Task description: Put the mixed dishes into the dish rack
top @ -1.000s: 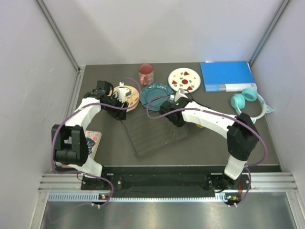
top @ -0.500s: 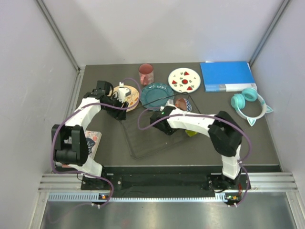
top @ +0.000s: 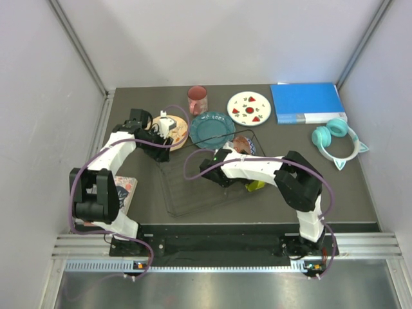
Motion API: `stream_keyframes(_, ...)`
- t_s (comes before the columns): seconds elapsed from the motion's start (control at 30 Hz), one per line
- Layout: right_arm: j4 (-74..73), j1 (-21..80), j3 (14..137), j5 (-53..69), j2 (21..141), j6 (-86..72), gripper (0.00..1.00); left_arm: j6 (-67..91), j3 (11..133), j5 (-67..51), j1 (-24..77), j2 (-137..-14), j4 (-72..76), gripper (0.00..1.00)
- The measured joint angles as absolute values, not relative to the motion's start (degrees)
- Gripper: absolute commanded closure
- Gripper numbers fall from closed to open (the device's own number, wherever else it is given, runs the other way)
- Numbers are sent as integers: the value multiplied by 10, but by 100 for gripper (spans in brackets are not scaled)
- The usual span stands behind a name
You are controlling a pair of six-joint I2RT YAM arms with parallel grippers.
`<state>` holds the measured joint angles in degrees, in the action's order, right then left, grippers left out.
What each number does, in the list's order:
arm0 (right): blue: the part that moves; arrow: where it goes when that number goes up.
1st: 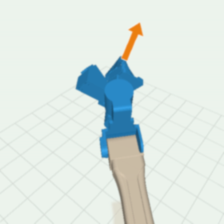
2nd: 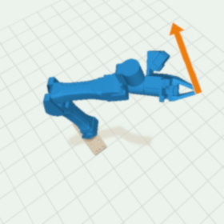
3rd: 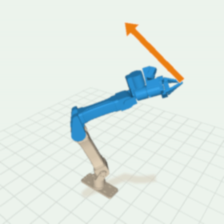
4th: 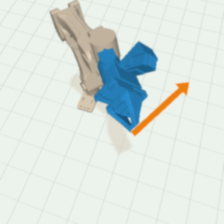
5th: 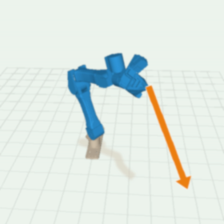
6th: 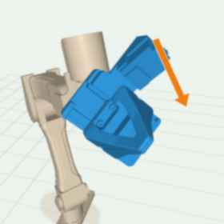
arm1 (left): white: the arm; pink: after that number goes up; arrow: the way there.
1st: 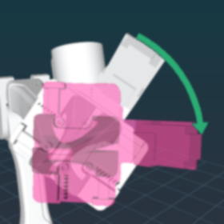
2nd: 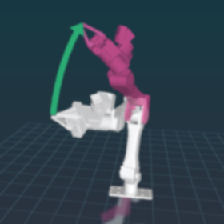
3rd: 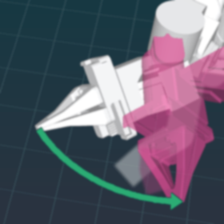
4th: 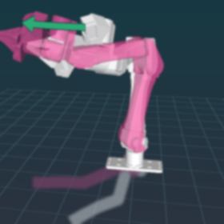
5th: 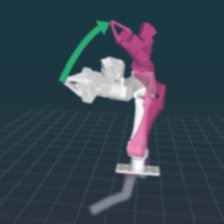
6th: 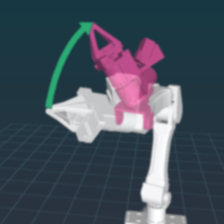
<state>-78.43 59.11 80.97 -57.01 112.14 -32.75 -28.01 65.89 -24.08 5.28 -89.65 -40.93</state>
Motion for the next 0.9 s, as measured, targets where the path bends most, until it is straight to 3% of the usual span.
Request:
stream_keyframes(0.03,-784,591,808,-560,1121,-331,34,-280,659,-240,53,-896,-409,43)
stream_keyframes(0.17,-778,592,802,-537,1111,-337,25,-280,659,-237,53,-896,-409,43)
stream_keyframes(0.23,-776,592,802,-530,1096,-337,15,-280,661,-237,53,-896,-411,43)
stream_keyframes(0.4,-776,592,821,-515,1032,-335,8,-281,673,-240,55,-898,-413,43)
stream_keyframes(0.63,-742,560,931,-478,947,-336,12,-265,701,-248,72,-928,-420,41)
stream_keyframes(0.9,-535,341,858,-338,904,-300,37,-237,771,-270,73,-888,-473,39)
